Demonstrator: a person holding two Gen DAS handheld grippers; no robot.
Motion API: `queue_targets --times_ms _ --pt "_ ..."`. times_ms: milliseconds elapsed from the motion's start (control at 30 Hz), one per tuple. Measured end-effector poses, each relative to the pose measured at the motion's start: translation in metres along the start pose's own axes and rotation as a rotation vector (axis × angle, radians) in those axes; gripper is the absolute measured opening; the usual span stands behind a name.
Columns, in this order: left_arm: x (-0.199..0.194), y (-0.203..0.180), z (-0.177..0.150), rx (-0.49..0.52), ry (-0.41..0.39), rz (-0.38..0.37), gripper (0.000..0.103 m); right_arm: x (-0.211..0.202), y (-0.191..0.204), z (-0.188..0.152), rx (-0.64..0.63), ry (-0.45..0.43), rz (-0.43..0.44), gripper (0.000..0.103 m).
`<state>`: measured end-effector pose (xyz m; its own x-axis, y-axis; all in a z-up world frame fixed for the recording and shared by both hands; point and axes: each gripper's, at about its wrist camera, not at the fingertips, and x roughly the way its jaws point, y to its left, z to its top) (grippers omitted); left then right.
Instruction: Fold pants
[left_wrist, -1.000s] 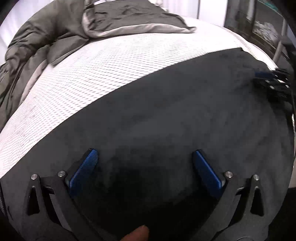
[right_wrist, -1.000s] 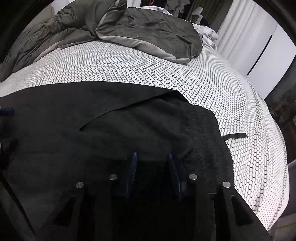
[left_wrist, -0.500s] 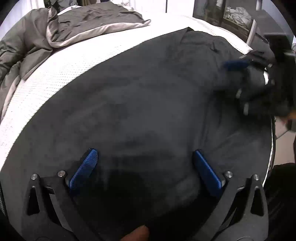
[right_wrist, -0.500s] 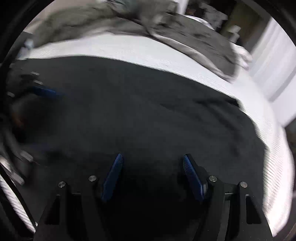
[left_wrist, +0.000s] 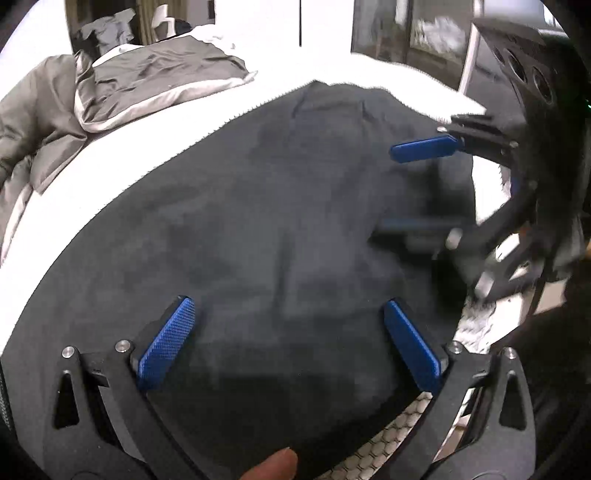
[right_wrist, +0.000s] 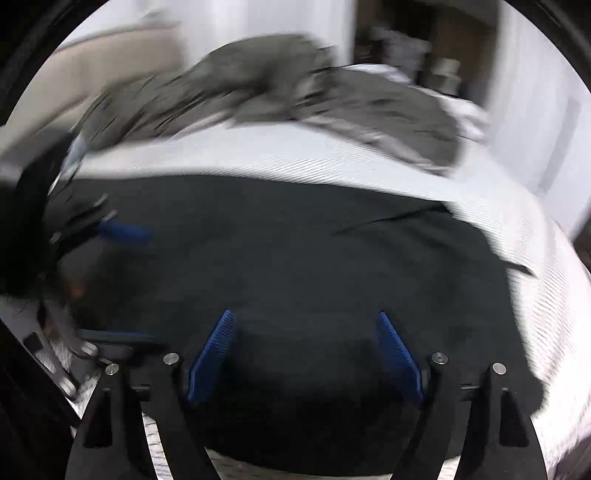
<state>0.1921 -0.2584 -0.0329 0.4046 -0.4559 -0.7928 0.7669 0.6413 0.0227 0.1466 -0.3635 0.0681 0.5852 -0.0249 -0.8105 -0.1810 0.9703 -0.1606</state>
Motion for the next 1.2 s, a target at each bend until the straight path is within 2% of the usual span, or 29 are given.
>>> queue_targets --times_ms 33,100,200,267,300,367,400,467,533,633,700,733,767,800,867,933,1033,1133,1200 --pt "0.006 -0.001 0.000 0.002 0.014 0.017 0.102 0.005 0.012 -0.003 -0.039 0.032 -0.015 0.080" --pt "0.015 0.003 -0.002 -0.025 0.032 0.022 0.103 0.021 0.010 -0.015 -0.091 0.114 -0.082 0.080" --pt "0.015 0.007 -0.004 -0.034 0.021 0.015 0.103 0.011 -0.034 -0.024 0.035 0.126 -0.181 0.080" --pt "0.014 0.004 -0.006 -0.028 0.019 0.020 0.103 -0.001 -0.071 -0.040 0.130 0.134 -0.355 0.080" --pt "0.014 0.002 -0.008 -0.026 0.020 0.024 0.103 -0.005 -0.090 -0.049 0.195 0.143 -0.398 0.080" --pt "0.013 0.001 -0.008 -0.021 0.019 0.031 0.103 -0.014 -0.107 -0.061 0.284 0.119 -0.342 0.080" --pt "0.012 0.002 -0.008 -0.018 0.016 0.034 0.103 -0.019 -0.106 -0.061 0.289 0.105 -0.342 0.080" --pt "0.008 0.002 -0.006 -0.014 0.006 0.039 0.103 -0.032 -0.092 -0.054 0.262 0.044 -0.349 0.080" --pt "0.011 0.005 -0.003 -0.016 0.010 0.038 0.103 -0.046 -0.074 -0.047 0.248 -0.017 -0.319 0.080" --pt "0.015 0.004 -0.003 -0.026 0.021 0.031 0.103 -0.038 -0.064 -0.029 0.237 -0.035 -0.259 0.080" --pt "0.015 0.004 -0.004 -0.026 0.019 0.027 0.103 -0.013 -0.065 -0.023 0.195 0.052 -0.284 0.069" --pt "0.015 0.005 -0.004 -0.028 0.019 0.024 0.103 0.005 -0.075 -0.023 0.178 0.111 -0.330 0.046" --pt "0.014 0.006 -0.006 -0.028 0.018 0.019 0.103 0.018 -0.091 -0.023 0.176 0.154 -0.381 0.031" --pt "0.014 0.007 -0.006 -0.030 0.018 0.013 0.103 0.021 -0.095 -0.026 0.190 0.172 -0.410 0.034" --pt "0.015 0.009 -0.006 -0.034 0.022 0.006 0.103 0.013 -0.112 -0.031 0.270 0.137 -0.377 0.035" --pt "0.014 0.009 -0.005 -0.032 0.026 0.007 0.103 0.002 -0.113 -0.032 0.271 0.123 -0.403 0.035" --pt "0.003 0.015 0.003 -0.028 -0.005 -0.009 0.103 -0.018 -0.105 -0.026 0.294 0.068 -0.370 0.036" --pt "-0.002 0.047 0.024 -0.111 -0.061 -0.014 0.103 -0.027 -0.113 -0.018 0.311 0.026 -0.334 0.036" --pt "0.010 0.075 0.037 -0.188 -0.053 0.053 0.103 -0.016 -0.118 -0.007 0.312 0.031 -0.332 0.036"
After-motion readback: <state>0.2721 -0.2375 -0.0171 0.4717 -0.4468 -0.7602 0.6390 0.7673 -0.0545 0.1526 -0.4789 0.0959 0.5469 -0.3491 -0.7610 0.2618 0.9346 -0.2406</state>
